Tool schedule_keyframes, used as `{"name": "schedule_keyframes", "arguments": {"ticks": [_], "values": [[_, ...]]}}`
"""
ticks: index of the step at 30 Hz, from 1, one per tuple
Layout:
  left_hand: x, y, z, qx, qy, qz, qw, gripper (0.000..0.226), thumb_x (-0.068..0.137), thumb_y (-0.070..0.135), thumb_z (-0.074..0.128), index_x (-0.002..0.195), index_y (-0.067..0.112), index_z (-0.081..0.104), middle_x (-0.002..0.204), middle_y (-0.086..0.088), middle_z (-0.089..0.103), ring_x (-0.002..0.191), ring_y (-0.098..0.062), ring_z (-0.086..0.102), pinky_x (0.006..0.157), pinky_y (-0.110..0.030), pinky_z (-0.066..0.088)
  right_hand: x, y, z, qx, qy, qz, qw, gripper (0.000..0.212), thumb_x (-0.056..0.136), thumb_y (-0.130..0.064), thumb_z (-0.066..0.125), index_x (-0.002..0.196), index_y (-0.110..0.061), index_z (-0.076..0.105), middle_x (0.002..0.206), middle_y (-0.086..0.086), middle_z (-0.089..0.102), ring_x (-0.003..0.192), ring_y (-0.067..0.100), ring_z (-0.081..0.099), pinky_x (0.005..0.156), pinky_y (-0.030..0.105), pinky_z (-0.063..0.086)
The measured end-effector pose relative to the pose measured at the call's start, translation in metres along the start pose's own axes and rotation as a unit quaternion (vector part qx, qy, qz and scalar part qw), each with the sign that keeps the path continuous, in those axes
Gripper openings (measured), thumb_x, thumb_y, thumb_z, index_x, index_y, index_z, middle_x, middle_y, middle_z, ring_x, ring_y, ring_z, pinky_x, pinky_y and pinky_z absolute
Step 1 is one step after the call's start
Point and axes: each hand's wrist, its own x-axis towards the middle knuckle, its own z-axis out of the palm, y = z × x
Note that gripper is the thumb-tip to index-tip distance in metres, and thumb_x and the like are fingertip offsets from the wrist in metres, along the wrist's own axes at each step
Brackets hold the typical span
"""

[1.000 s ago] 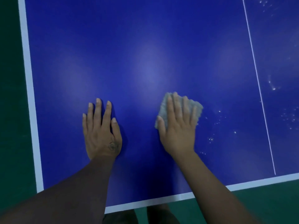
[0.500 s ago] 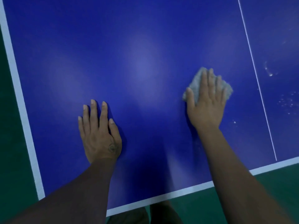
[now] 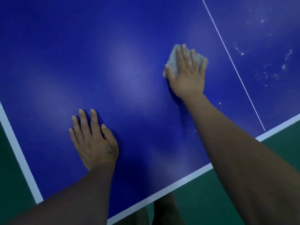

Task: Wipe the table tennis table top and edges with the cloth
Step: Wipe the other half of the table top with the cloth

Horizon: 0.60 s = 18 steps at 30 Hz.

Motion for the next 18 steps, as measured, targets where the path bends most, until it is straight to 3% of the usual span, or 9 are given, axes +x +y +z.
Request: {"name": "schedule_keyframes", "arguments": {"ticks": [5,10,15,18], "values": [[-0.001,-0.003,0.001,-0.003,0.010,0.007,1.000,0.057,0.115,0.036,0.029,0.170,0.020,0.031,0.180,-0.005,0.019,0.168,-0.026,0.009,0.136,-0.048,0.004,-0.072,0.091,-0.008,0.044,0.037,0.150,0.987,0.075,0.108,-0.068,0.019,0.172,-0.030,0.006,0.180,-0.008,0.006,0.166,0.022,0.002,0.131,0.063,0.000],[-0.001,-0.003,0.004,-0.005,0.001,-0.003,1.000,0.058,0.115,0.038,0.028,0.170,0.023,0.028,0.181,-0.003,0.016,0.168,-0.024,0.007,0.136,-0.046,0.000,-0.152,0.117,-0.008,0.055,0.028,0.263,0.963,0.074,0.109,-0.066,0.016,0.171,-0.029,-0.001,0.180,-0.004,0.002,0.166,0.022,-0.001,0.132,0.060,-0.003],[-0.002,-0.002,0.002,-0.006,-0.002,-0.005,1.000,0.057,0.115,0.036,0.030,0.170,0.021,0.029,0.181,-0.004,0.017,0.168,-0.026,0.008,0.136,-0.048,0.001,-0.116,0.104,-0.011,0.073,0.036,0.338,0.938,0.076,0.109,-0.062,0.021,0.172,-0.022,0.006,0.180,-0.001,0.002,0.166,0.026,-0.003,0.129,0.066,-0.003],[-0.002,-0.002,0.001,-0.004,-0.003,0.002,1.000,0.057,0.114,0.034,0.032,0.170,0.019,0.030,0.180,-0.006,0.018,0.168,-0.027,0.009,0.136,-0.049,0.003,-0.069,0.071,-0.012,0.074,0.047,0.315,0.945,0.077,0.109,-0.062,0.024,0.172,-0.020,0.011,0.180,0.002,0.007,0.166,0.030,0.003,0.127,0.069,0.002]]}}
